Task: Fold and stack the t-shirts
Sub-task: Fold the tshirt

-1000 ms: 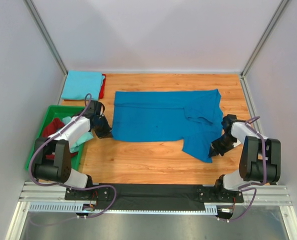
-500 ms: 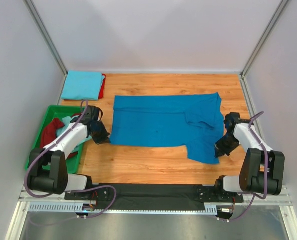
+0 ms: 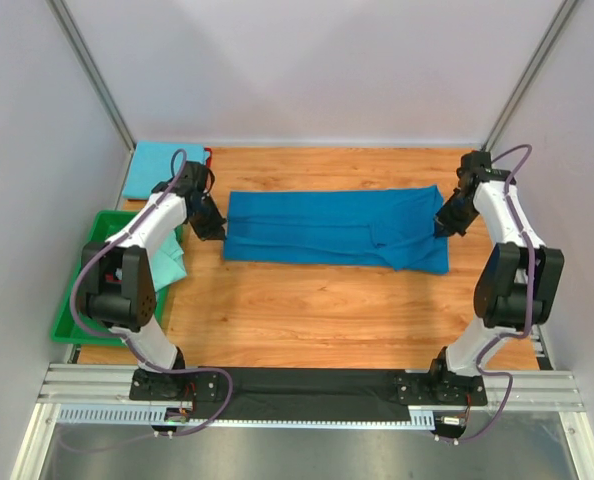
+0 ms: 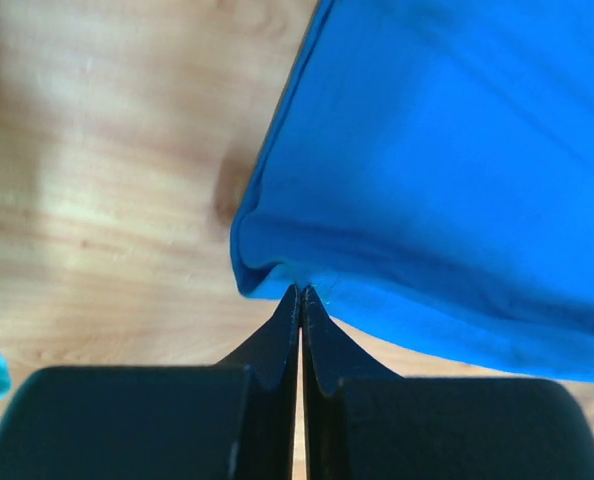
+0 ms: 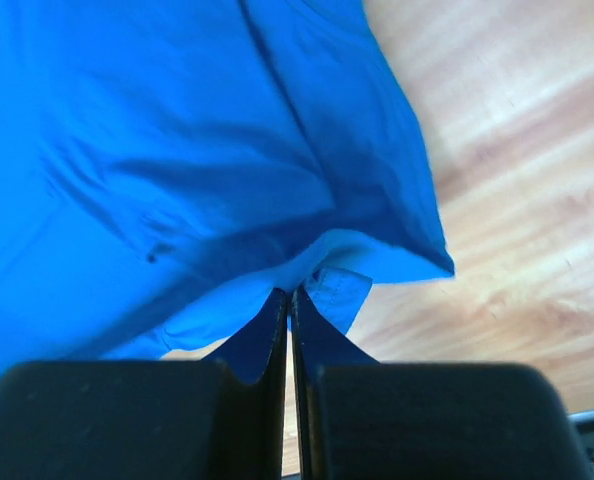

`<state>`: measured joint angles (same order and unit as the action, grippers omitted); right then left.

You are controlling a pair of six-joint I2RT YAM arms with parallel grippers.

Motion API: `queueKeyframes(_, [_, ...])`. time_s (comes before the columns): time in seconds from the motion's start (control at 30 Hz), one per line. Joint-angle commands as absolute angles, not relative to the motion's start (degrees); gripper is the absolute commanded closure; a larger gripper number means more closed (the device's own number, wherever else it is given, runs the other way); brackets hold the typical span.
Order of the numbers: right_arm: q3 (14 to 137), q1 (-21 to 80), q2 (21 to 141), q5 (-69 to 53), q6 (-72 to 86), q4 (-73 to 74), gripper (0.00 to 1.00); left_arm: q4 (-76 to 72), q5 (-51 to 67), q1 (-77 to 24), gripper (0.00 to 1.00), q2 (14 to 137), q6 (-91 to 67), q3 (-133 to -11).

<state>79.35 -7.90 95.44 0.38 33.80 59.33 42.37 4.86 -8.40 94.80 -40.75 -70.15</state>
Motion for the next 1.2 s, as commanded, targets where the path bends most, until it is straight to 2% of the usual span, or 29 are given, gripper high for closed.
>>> queueKeyframes(0.0, [87.43,-7.73,100.18,-2.63,31.03,59.14,1.0,45.7,2.55,-8.0,1.0,98.43,-39.73,-76.01])
queueKeyframes(0.13, [95.69,-7.73,106.42,-3.6,30.41,60.64,1.0,47.98,1.24,-7.74,1.0,104.48,-40.16,-83.65])
queueKeyframes(0.33, [100.54,-7.73,111.0,-6.68,31.2,61.44,1.0,50.89,0.18,-7.03,1.0,111.78,-41.22,-92.01])
queueKeyframes(0.83, [113.11,-7.73,122.16,-10.54,32.08,63.37,0.99,52.38,0.09,-5.63,1.0,121.28,-43.86,-98.96])
queueKeyframes(1.17, [115.4,-7.82,125.94,-12.31,32.34,62.31,0.94,52.82,0.18,-5.62,1.0,124.71,-44.12,-102.92])
